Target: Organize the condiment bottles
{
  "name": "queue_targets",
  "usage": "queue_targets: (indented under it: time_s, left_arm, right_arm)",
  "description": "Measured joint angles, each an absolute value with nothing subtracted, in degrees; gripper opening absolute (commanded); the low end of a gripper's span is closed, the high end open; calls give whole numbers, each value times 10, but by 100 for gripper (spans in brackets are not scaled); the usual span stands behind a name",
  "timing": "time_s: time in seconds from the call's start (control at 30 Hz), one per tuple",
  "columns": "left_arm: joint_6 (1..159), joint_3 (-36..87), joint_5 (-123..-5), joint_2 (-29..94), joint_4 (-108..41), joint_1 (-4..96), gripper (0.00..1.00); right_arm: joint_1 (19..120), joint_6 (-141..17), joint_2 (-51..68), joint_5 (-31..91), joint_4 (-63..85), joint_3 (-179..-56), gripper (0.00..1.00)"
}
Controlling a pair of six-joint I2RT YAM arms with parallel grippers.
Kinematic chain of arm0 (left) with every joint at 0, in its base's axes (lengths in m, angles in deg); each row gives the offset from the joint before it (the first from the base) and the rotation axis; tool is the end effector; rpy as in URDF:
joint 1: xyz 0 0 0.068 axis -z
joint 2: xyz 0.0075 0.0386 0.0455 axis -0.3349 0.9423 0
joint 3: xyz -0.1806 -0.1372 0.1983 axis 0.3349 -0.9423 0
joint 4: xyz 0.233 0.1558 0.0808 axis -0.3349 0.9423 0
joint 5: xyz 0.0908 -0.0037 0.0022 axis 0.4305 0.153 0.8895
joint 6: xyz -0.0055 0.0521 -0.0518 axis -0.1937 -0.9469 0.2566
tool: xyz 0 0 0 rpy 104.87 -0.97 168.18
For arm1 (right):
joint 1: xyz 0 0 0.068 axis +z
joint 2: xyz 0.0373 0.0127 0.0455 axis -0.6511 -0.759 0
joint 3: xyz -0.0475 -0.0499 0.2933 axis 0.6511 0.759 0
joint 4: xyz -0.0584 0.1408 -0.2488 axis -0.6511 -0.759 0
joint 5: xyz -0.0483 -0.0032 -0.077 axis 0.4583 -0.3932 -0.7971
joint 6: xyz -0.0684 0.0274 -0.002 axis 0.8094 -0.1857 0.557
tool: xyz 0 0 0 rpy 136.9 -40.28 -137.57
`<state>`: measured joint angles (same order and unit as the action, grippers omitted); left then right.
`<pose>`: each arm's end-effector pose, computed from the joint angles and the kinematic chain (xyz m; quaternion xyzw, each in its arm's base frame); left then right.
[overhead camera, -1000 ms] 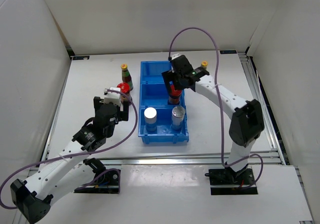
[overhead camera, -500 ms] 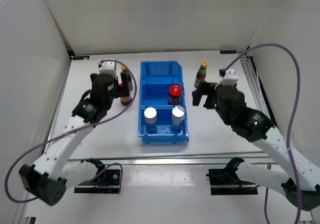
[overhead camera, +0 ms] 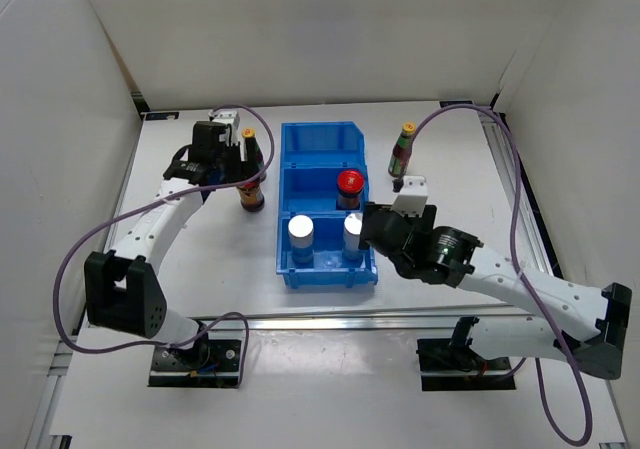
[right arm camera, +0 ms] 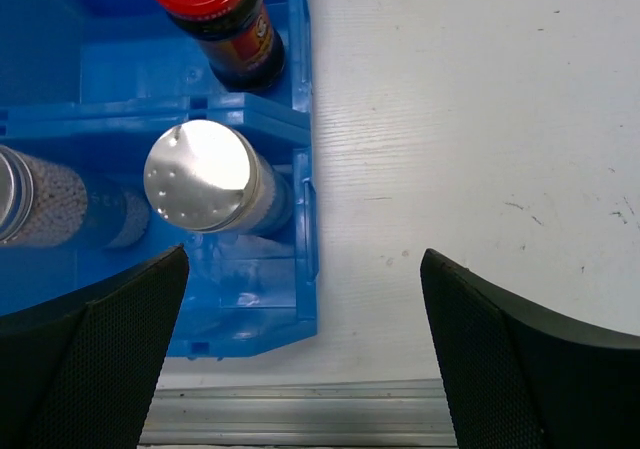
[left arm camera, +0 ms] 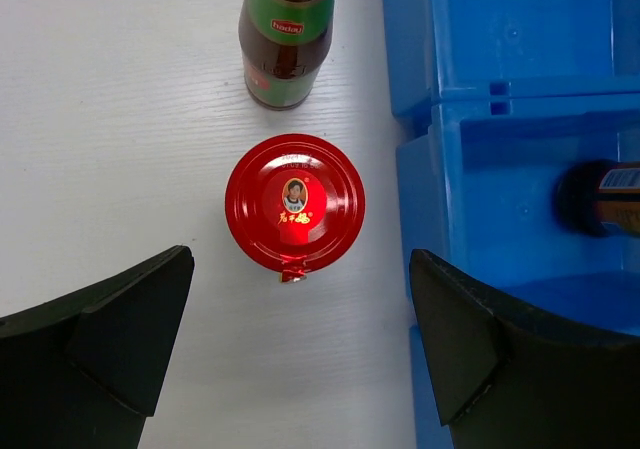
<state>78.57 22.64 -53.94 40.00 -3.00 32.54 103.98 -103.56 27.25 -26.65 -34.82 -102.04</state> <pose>0.3579 -0.0804 0.3105 0.0122 0.9117 -0.0691 0.4047 0.1480 0.1910 0.3395 0.0364 0.8615 0.0482 0.5042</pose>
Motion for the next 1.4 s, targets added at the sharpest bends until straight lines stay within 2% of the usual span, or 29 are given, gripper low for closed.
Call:
queue_targets:
  time_s: [0.63,0.67,0.77,0.8,0.87,1.0,1.13,1.2,1.23,1.4]
  left_arm:
    - [781,226,-546,498,-59,325,99]
    - [782,226,-544,502,-58,325,97]
    - [786,226,-540,508,-59,325,79]
    - [786,226,-539,508,-59,325,64]
    - [782,228,-532,508,-58,325,56]
    - [783,229,-528,508,-56,325,54]
    - [783,234,-523,507,-41,325,44]
    - [783,240,-522,505,-25,325,43]
    - [783,245,-522,504,-16,325,38]
    - [785,297,-522,488,38,330,35]
  right_arm:
    - [1059,-1045,296,-297,-351,-1025,100]
    - [1059,-1045,296,-297,-351,-1025,100]
    - [1059,-1045,295,-297,-351,-1025,100]
    - [1059,-1045,293,-297,-351,-1025,100]
    - [1059,-1045,292,-297,-351,-1025,100]
    - [1059,-1045,292,-297,-351,-1025,100]
    - [1059,-1045,292,-297,-351,-1025,100]
    - [1059,-1045,292,-297,-351,-1025,100]
    - [1059,-1045,292,-297,-351,-1025,100]
    - [1059,-1045,293,-297,-351,-1025,100]
